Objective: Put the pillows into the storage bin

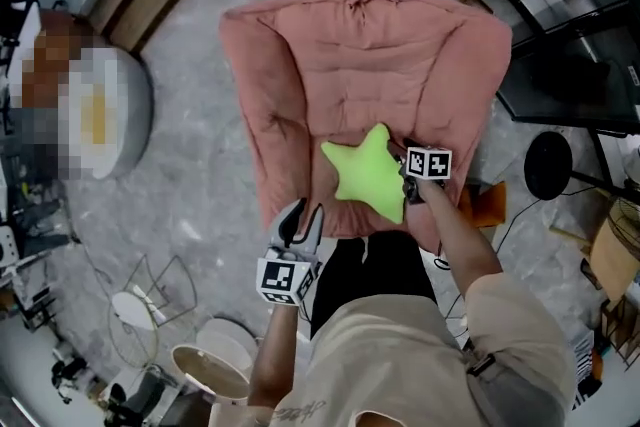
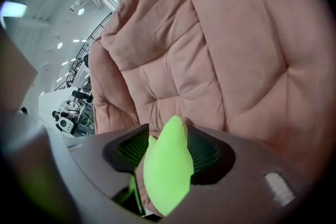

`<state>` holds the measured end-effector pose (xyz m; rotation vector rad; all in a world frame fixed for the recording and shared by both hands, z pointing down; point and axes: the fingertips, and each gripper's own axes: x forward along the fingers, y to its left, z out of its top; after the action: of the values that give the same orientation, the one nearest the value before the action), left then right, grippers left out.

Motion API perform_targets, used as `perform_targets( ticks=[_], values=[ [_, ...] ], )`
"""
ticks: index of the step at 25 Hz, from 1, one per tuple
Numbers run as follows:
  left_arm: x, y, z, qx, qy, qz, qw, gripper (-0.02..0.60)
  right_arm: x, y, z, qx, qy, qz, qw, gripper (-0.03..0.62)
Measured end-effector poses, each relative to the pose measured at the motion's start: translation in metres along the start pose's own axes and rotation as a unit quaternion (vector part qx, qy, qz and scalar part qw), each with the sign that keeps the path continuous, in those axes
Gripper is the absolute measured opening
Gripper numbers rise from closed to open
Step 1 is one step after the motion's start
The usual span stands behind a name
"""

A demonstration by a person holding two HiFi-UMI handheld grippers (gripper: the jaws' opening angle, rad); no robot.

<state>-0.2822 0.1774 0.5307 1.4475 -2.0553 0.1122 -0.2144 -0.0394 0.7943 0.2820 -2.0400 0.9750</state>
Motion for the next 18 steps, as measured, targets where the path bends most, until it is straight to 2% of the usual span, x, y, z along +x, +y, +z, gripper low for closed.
perform_targets(
  ticks=[5,11,15,18],
  values=[
    [0.009,0.012,0.003,-0.022,0.012,0.021,0.9994,0.141,0.040,-0.005,-0.001,0.015,0.049,-0.002,0.999,0.241],
    [0.010,0.031,-0.021,-0.055,0.032,0.048,0.9968,0.141,0.075,-0.011,-0.007,0.003,0.107,-0.025,0.994,0.264],
    [0.010,0.032,-0.016,-0.062,0.035,0.056,0.9959,0.141,0.091,-0.013,-0.009,-0.004,0.140,-0.029,0.990,0.278],
    [0.005,0.036,-0.018,-0.059,0.037,0.061,0.9956,0.141,0.103,-0.011,-0.009,0.015,0.153,-0.022,0.988,0.269]
  ],
)
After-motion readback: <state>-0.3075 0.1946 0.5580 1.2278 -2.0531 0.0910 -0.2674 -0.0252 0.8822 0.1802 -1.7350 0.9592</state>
